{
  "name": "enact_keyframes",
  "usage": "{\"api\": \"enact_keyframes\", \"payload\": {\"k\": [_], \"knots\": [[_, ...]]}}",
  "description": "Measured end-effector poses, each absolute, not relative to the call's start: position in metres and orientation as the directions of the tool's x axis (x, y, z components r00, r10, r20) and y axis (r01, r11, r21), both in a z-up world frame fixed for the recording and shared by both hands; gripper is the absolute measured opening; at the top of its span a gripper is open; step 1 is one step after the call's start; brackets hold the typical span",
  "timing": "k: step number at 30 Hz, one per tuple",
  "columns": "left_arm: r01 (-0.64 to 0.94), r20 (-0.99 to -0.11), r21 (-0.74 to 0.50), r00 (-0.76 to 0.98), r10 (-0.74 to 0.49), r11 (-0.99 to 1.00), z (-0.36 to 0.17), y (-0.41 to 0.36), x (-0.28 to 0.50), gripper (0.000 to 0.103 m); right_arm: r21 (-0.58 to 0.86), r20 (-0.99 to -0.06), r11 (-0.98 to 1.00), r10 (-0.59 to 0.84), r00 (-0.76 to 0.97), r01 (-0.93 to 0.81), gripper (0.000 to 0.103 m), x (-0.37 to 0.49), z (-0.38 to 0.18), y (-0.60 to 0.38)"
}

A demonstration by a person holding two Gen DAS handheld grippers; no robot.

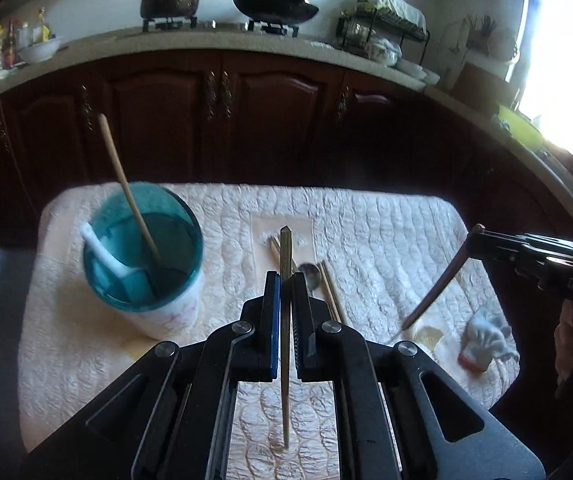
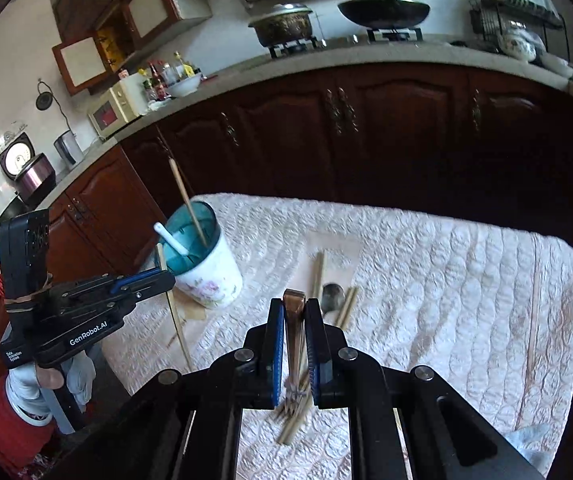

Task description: Organize utensils

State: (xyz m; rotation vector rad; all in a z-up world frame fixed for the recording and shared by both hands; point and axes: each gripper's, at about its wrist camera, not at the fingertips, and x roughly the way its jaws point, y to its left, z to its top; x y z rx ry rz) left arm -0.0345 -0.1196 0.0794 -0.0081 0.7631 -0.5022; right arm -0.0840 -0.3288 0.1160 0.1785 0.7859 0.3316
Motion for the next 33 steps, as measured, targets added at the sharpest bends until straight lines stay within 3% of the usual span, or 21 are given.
{"api": "enact_keyframes", "payload": {"k": [12, 33], "knots": [[0.392, -0.598, -0.189, 0.681, -0.422, 0.900, 0.116, -0.095, -0.039, 0.004, 0.253, -0.608, 0.922, 0.387, 0.693, -0.293, 0.009, -0.072, 0.154, -0.300], [0.326, -0.575, -0.206, 0.723, -0.383, 0.923, 0.136, -0.056, -0.031, 0.004, 0.245, -0.595, 0.907, 0.420, 0.685, -0.343, 0.009, -0.055, 0.164, -0.270]]}}
